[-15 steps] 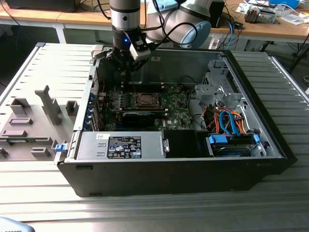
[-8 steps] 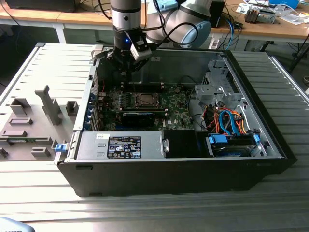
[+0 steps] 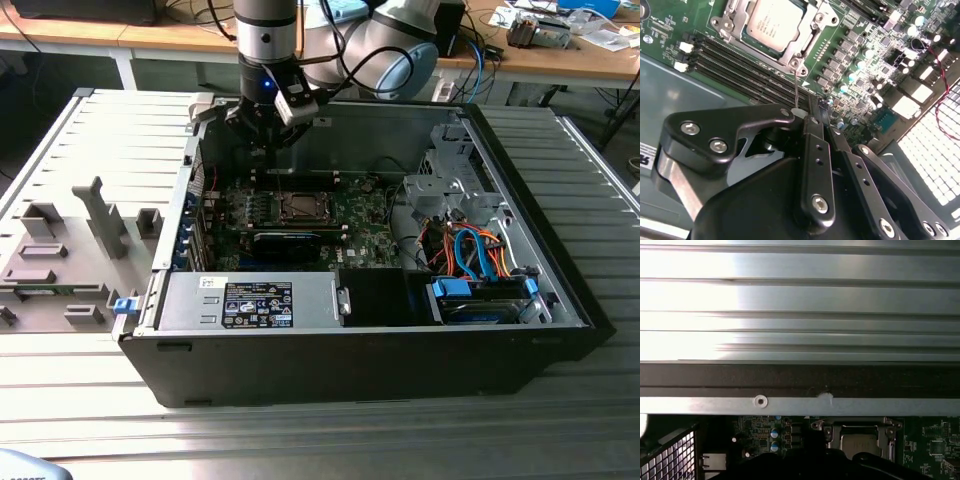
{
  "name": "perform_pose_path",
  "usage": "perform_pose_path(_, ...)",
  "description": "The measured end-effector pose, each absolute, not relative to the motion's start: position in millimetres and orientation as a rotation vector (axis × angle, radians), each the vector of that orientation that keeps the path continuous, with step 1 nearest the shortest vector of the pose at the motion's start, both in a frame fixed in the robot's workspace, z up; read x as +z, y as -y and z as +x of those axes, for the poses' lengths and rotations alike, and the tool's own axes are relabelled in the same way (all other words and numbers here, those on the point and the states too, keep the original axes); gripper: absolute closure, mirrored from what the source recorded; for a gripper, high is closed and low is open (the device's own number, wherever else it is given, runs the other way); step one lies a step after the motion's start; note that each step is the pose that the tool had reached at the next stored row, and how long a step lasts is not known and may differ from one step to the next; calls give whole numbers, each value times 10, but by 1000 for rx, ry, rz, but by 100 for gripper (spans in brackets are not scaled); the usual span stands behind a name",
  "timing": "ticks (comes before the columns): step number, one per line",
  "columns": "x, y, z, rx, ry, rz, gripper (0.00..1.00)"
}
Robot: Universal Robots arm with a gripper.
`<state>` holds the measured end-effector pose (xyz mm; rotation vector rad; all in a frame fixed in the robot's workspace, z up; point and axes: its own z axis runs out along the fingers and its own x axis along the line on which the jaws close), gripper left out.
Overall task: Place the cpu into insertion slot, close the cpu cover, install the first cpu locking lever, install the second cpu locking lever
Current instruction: 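Install the first cpu locking lever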
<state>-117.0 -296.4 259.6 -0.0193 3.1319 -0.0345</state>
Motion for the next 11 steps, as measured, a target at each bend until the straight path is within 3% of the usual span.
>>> perform_pose_path(11, 2596, 2964, -1076, -35, -3132, -19, 89)
